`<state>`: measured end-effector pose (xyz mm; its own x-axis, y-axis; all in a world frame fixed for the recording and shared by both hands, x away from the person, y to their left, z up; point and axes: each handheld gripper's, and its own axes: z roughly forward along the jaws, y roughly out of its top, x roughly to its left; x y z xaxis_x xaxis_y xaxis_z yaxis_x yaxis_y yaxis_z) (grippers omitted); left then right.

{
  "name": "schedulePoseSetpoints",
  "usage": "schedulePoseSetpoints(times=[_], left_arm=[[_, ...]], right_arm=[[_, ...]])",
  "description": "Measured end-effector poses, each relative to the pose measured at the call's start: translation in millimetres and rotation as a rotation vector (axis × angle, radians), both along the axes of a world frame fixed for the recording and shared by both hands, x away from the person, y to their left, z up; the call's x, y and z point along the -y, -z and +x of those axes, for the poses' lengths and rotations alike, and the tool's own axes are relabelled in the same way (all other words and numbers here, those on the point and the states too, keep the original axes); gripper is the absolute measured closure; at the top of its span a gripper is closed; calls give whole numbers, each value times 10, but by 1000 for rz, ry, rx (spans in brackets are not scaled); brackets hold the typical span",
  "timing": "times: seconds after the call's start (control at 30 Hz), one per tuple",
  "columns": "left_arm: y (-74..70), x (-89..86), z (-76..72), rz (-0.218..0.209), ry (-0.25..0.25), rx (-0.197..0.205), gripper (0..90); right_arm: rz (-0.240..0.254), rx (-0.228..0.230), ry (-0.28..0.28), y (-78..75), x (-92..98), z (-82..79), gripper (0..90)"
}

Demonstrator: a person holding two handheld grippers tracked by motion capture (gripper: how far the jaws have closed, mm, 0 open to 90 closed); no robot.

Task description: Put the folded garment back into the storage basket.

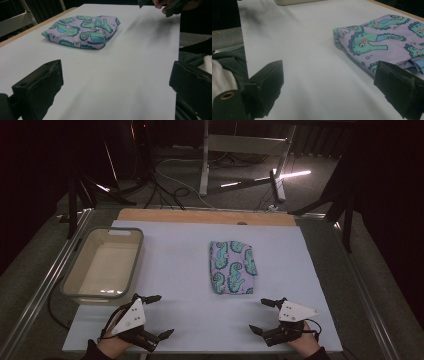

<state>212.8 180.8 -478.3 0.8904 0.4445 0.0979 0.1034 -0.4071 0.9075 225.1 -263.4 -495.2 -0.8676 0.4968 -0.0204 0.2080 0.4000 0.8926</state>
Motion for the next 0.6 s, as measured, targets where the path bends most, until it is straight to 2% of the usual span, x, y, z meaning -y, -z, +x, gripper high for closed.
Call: schedulePoseSetpoints(times=[0.07, 0.13, 0.37, 0.5, 0.6], left_arm=[[-10, 18, 2, -1, 9, -7, 0], [-21, 35, 4, -22, 25, -25, 0], [-94, 86, -8, -14, 54, -31, 0], [-161, 103, -12, -12, 73, -31, 0], [-213, 113, -3, -24, 98, -43, 0]], right_arm=[[-2, 0, 1, -23, -5, -17, 91], [-3, 4, -5, -47, -7, -27, 91], [-5, 29, -8, -158, -33, -103, 92], [21, 44, -13, -246, -23, -129, 92], [18, 52, -3, -292, -13, -149, 92]])
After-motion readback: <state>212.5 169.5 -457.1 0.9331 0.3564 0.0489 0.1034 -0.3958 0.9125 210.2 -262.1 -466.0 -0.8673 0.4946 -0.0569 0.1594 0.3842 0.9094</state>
